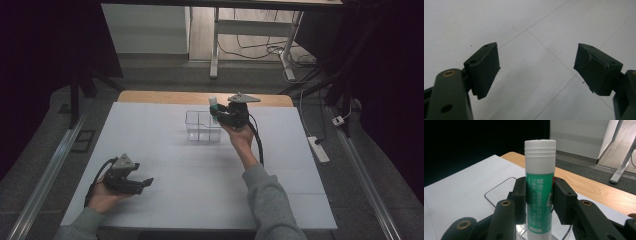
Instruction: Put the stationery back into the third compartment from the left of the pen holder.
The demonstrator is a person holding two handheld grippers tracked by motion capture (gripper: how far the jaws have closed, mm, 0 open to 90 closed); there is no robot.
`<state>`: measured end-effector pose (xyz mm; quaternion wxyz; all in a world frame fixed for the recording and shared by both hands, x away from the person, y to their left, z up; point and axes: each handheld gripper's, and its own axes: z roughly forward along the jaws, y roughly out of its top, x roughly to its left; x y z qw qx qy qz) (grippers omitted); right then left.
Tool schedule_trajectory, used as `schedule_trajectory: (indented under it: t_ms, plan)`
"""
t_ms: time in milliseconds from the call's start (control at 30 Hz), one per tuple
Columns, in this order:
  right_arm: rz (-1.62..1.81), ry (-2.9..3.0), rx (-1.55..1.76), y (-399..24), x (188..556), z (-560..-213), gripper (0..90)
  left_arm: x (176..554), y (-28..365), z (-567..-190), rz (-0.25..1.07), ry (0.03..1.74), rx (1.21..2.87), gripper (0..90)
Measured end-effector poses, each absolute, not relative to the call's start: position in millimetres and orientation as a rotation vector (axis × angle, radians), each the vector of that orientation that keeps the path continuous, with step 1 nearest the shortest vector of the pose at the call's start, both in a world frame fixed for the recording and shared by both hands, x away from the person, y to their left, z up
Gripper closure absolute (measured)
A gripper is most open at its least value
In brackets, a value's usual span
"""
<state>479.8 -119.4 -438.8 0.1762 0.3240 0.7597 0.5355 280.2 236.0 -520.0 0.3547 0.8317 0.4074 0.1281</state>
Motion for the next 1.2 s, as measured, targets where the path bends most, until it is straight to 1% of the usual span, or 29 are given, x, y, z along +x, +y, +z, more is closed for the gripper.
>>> schedule_trajectory:
  t_ms: [100,133,200,233,300,733,967,1200]
  plan:
    - [1.513,2.152,0.926,-118.6,485.4,-443.8,63.6,282.2,237.8,-521.3,0.324,1.059,2.147,19.7]
    - [1.509,2.152,0.933,-119.1,487.2,-446.4,62.1,283.0,238.0,-521.8,0.322,1.063,2.144,19.7]
    - [1.518,2.154,0.962,-121.4,489.7,-452.2,50.7,284.2,237.8,-522.5,0.317,1.064,2.15,19.7]
    - [1.523,2.159,0.987,-122.9,490.2,-454.3,46.9,284.5,237.4,-522.6,0.318,1.063,2.15,19.7]
    - [1.527,2.17,1.001,-126.1,488.5,-456.0,44.9,284.3,237.0,-522.3,0.318,1.059,2.15,19.8]
    - [1.462,2.253,0.899,-150.4,457.8,-445.5,43.2,283.1,238.1,-521.2,0.326,1.069,2.143,19.7]
    - [1.409,2.307,0.875,-177.4,429.9,-447.2,43.5,283.3,237.8,-521.4,0.327,1.069,2.139,19.7]
    - [1.366,2.333,0.904,-213.9,395.9,-451.4,43.7,282.5,237.4,-521.0,0.327,1.07,2.14,19.7]
